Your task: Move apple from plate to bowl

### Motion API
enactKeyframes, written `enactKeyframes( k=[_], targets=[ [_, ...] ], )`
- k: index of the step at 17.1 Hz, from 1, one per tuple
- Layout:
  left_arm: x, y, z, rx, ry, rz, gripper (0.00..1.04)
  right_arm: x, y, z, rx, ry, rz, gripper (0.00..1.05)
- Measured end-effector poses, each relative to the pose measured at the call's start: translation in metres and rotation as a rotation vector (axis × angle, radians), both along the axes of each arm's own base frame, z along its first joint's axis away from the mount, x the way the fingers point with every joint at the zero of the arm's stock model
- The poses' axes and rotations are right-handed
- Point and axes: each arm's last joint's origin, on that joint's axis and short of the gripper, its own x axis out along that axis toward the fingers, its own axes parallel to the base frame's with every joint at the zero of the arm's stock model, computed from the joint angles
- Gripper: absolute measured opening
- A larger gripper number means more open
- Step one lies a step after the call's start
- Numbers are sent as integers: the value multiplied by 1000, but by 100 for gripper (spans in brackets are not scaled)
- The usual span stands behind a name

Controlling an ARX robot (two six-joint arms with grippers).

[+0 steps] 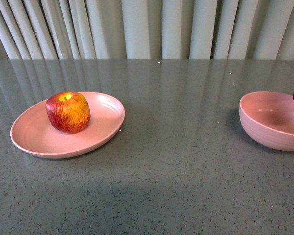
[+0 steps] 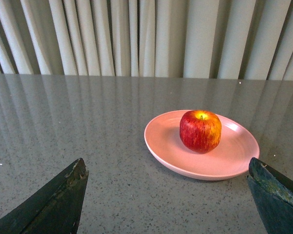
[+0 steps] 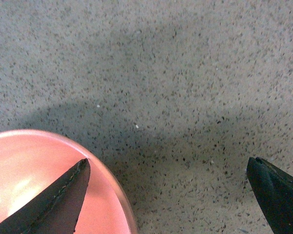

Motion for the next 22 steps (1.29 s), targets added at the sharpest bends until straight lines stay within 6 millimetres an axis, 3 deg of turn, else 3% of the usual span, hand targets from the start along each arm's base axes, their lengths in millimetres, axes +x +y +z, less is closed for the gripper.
enactKeyframes(
  k=[6, 11, 15, 19, 22],
  targets=[
    [0, 0, 0, 0, 0, 0, 98, -15, 9, -23, 61, 80, 45, 96],
    [0, 0, 0, 0, 0, 0, 98, -17, 13, -22, 85, 87, 64, 47],
    [0, 0, 0, 0, 0, 0, 98, -23, 13, -6, 111, 55, 69, 5],
    [0, 0, 0, 0, 0, 0, 98, -32, 18, 23, 152, -9, 97, 2],
    [0, 0, 0, 0, 0, 0, 98, -36, 25, 34, 155, -34, 118, 2]
  ],
)
